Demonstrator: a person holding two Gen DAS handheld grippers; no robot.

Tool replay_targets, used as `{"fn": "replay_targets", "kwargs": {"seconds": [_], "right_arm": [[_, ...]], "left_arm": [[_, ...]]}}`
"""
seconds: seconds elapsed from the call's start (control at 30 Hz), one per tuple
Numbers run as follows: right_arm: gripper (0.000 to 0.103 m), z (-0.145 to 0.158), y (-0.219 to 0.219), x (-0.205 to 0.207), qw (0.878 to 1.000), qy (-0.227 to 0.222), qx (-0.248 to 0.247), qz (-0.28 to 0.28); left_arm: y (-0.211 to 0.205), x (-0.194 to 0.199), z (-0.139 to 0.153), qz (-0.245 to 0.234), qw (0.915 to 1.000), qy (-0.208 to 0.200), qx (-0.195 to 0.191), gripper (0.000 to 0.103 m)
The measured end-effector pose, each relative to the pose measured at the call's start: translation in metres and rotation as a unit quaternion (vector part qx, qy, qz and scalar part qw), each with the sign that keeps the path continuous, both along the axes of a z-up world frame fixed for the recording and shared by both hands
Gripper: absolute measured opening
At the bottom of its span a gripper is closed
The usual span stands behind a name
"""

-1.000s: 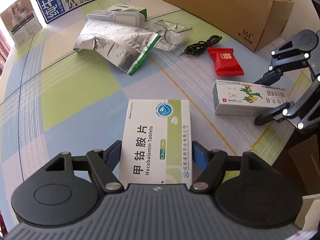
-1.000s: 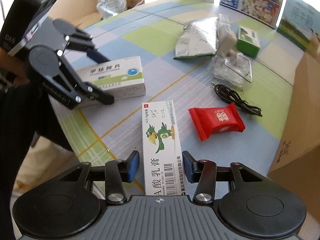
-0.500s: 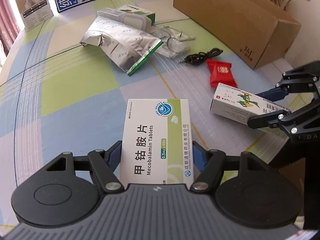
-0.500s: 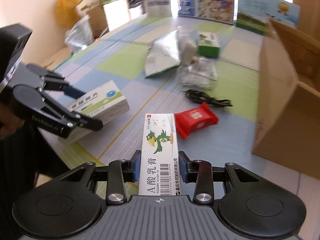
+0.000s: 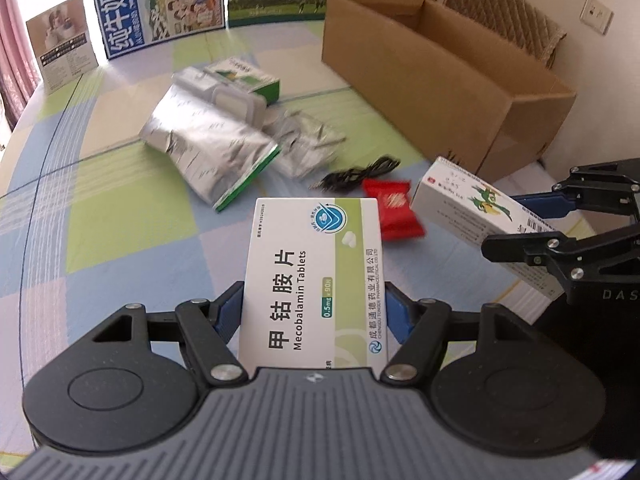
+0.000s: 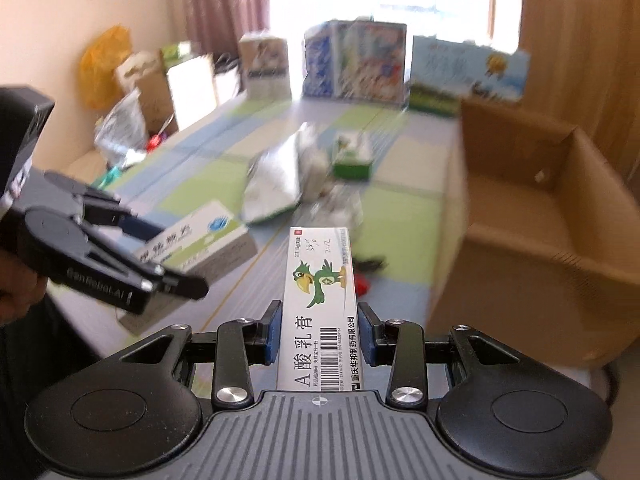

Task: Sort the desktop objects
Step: 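Carry both boxes to the cardboard box and open both tools to drop them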

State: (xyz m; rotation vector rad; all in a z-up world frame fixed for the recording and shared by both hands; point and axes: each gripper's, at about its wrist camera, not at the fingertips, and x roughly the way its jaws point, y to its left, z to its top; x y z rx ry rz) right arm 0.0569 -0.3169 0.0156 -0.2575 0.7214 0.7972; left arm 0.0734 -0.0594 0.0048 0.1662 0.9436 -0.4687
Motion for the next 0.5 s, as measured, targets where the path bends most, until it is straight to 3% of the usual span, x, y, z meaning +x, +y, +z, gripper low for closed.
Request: {"fn": "replay_targets", "kwargs": {"seconds": [0.2, 0.5], "right_arm": [[0.035, 0.042, -0.031, 0.027, 0.996, -0.058, 0.017, -0.069], [0.035, 0.064, -0.077, 0.085, 0.985, -0.095, -0.001, -0.146]], "left_arm": [[-0.031, 0.014, 0.028, -0.020, 0.9994, -0.027, -0.011, 0.067], [-0.122, 0.052, 0.078, -0.073, 0.9934, -0.073, -0.050, 0.067]]}}
